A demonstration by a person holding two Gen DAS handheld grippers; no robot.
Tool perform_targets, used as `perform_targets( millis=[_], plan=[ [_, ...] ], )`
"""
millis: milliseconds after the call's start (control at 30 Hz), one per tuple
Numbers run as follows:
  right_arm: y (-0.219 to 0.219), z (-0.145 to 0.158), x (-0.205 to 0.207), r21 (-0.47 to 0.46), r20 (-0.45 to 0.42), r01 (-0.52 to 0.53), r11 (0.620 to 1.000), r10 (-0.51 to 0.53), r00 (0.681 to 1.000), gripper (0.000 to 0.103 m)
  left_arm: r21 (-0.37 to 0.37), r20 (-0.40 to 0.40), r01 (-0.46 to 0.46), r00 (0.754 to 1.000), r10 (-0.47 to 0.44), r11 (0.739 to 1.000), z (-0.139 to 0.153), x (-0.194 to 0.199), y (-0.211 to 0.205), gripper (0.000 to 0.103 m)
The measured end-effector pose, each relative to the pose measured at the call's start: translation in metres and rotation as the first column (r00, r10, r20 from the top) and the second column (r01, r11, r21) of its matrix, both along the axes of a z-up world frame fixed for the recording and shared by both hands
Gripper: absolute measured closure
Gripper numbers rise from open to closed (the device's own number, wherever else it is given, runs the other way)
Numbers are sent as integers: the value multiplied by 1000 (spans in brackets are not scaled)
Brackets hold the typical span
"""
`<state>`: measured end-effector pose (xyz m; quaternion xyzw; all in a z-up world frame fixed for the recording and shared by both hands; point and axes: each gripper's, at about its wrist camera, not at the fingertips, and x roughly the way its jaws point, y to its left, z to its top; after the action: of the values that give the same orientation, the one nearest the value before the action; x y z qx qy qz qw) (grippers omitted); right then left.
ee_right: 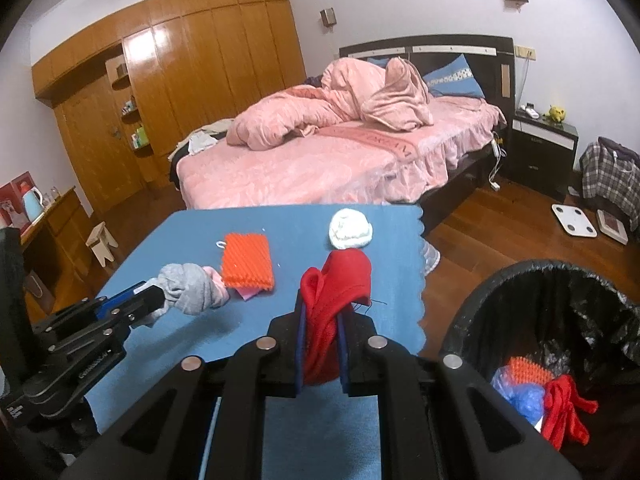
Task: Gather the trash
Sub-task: 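Carry the red glove and grey sock over the black bin and release both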
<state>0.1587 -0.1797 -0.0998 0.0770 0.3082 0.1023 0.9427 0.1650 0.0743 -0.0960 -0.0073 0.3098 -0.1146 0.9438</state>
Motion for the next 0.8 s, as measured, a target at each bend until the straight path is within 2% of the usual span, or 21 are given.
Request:
perform_targets(
  millis=[400,800],
  plan=[
    [-15,33,-21,1,73,20,1000,-20,997,90,-14,57,39,998,-38,999,34,-17,-19,88],
    [-65,55,-49,-22,123,107,994,-104,987,90,-17,91,118,989,-116,993,50,-27,-55,88]
  ],
)
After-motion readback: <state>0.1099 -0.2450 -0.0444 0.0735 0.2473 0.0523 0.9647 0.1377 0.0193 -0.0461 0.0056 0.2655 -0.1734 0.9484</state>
